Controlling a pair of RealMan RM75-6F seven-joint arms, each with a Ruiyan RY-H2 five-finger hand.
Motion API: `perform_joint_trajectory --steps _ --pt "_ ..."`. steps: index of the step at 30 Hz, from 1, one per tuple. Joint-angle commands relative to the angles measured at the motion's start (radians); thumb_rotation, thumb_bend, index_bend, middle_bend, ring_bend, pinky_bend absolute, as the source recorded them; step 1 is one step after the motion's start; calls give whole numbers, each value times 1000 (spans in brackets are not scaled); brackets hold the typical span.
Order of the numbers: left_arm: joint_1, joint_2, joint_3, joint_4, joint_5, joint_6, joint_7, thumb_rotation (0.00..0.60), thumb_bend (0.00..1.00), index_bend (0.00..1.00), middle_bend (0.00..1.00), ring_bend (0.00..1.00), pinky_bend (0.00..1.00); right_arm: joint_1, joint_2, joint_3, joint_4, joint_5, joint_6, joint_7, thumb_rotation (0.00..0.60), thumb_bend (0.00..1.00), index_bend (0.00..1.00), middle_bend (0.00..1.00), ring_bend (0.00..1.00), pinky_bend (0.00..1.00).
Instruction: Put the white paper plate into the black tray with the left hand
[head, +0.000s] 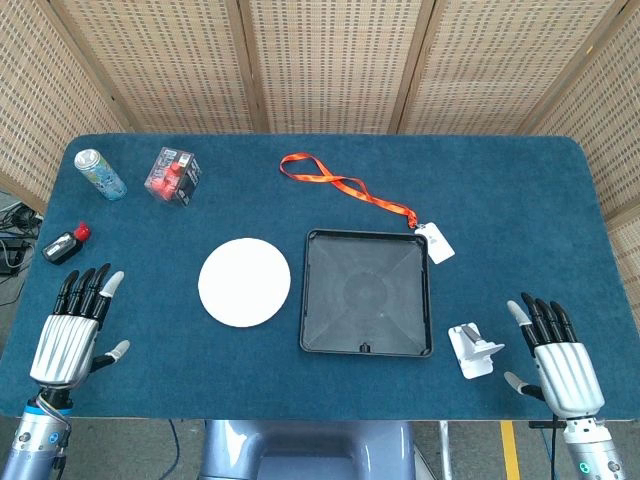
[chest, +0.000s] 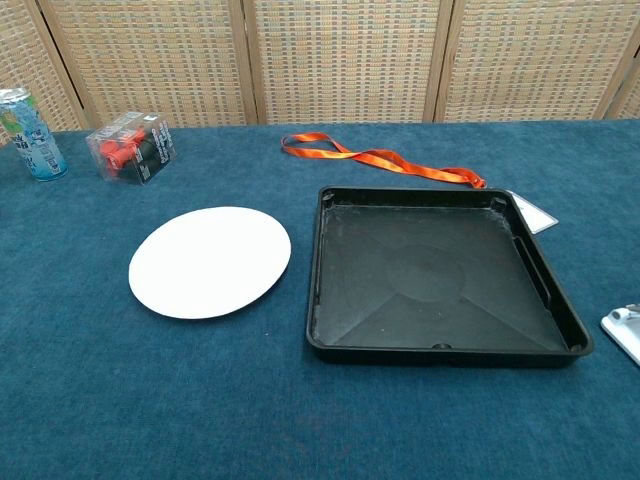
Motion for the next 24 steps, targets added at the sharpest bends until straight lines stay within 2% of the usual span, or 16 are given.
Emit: perform_joint_trajectory --steps 1,17,24 --pt "0 -2 -1 3 1 0 0 600 60 0 0 0 0 0 0 0 1 -1 1 2 600 146 0 0 0 0" --pt "-5 -13 -6 17 -5 -5 -4 600 60 0 0 0 0 1 -2 -2 3 4 -9 7 600 146 0 0 0 0" --pt "-19 -45 -9 41 -3 -23 -3 600 65 0 0 0 0 -2 0 -2 -1 5 -5 13 600 146 1 0 0 0"
